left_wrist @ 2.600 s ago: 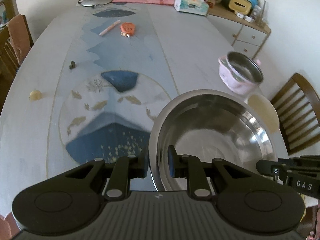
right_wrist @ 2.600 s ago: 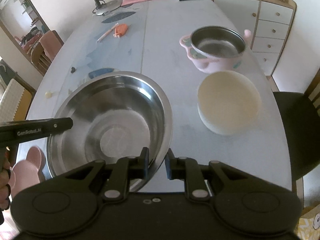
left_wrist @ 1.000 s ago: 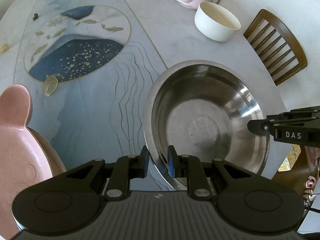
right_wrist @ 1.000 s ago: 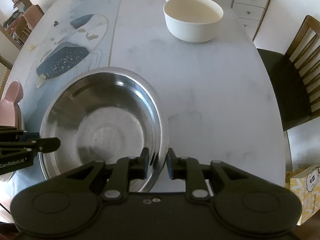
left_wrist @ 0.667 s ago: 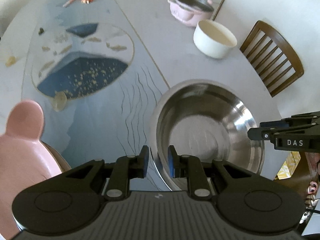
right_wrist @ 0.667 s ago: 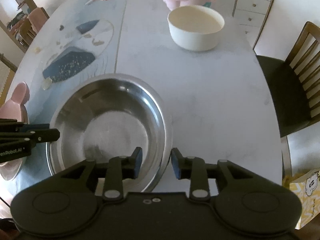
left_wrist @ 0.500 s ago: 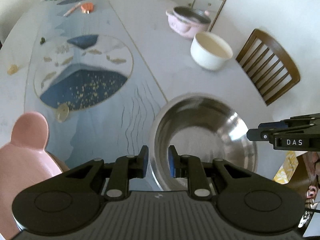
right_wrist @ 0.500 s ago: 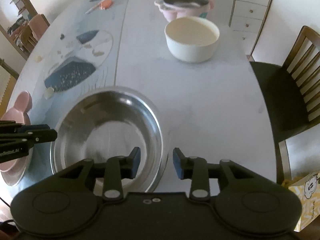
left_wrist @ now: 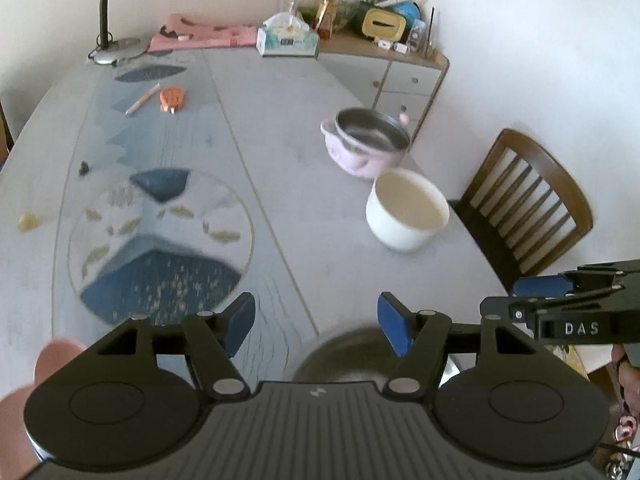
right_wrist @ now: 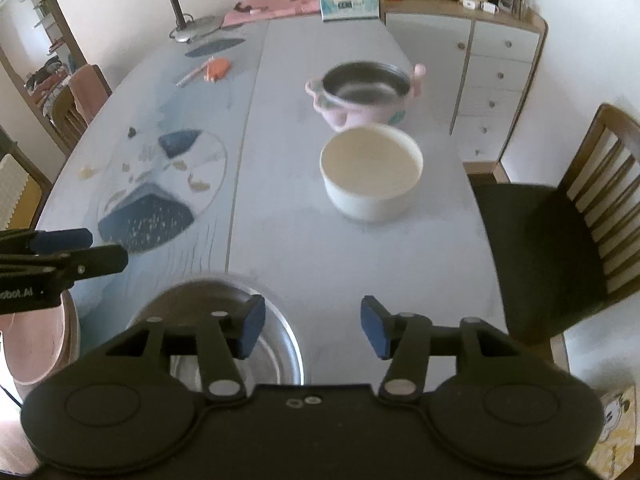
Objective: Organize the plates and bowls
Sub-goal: 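Move both grippers to the pink-handled steel pot and close them on its rim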
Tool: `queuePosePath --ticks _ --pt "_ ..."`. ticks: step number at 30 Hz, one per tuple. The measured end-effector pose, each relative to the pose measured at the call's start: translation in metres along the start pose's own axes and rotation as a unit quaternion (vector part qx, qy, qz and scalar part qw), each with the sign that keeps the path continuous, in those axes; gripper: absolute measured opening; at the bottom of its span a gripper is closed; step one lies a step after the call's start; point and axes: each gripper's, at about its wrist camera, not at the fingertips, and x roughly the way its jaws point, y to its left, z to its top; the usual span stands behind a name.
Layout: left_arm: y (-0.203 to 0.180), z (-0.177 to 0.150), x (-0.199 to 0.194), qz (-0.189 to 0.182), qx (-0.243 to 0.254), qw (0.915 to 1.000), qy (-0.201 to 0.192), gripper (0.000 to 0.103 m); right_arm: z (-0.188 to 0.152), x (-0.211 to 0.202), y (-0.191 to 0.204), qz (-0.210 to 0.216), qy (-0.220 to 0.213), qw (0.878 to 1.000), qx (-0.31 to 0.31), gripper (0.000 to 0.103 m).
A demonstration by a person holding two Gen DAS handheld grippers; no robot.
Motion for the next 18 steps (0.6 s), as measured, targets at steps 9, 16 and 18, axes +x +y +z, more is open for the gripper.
queuePosePath --ticks 9,16,18 --pt "-0.020 0.049 0.021 0.017 0.014 0.9993 -0.029 0.074 0.046 0.001 -0.019 -0.006 -0.033 0.999 -0.021 0.076" --pt "-0.030 0.088 0.045 0.028 0.013 0.9984 -0.047 0.080 0.081 0.009 -0.039 -0.013 -0.053 0.998 -0.035 0.088" --pt "-0.032 0.100 0.055 0.029 0.013 0.9981 -0.052 0.080 0.091 0.013 -0.045 -0.014 -0.058 0.997 -0.039 0.092"
